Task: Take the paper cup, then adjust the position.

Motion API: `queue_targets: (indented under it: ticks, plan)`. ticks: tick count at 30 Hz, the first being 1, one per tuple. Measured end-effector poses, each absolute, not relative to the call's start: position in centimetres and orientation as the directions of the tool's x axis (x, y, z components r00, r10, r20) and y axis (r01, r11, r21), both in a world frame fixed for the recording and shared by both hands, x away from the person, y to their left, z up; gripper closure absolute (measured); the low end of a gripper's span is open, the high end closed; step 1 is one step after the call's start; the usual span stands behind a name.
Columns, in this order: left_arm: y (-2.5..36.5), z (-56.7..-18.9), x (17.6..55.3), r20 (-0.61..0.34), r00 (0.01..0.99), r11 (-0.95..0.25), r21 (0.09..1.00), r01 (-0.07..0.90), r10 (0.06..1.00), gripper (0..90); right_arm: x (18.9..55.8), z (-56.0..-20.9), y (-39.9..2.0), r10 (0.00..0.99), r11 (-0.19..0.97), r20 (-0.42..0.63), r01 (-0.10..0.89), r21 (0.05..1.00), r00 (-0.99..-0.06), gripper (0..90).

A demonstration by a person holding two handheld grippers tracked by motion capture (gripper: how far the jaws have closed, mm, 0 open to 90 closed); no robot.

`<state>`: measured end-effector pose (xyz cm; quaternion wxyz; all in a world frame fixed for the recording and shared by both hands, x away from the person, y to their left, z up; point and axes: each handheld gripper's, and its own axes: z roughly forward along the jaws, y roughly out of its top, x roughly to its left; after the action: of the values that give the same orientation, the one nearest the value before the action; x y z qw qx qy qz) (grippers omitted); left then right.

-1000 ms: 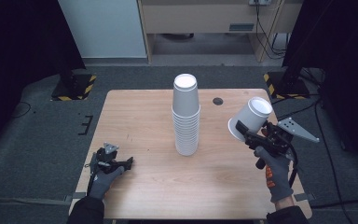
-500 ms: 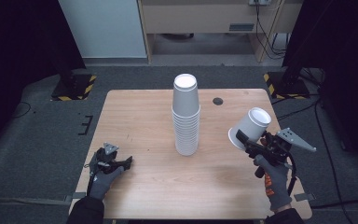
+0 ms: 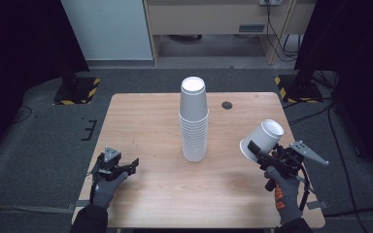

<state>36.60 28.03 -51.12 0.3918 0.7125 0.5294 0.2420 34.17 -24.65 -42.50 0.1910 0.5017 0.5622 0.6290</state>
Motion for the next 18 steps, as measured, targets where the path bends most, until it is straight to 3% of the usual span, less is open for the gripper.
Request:
queue_targets:
  ticks: [18]
  plan:
    - [24.7, -48.0, 34.6, -0.132, 0.423, -0.057, 0.912, 0.406, 0.897, 22.3, 33.9, -43.3, -25.0, 0.748, -0.417, 0.538, 0.356, 0.836, -0.389, 14.7]
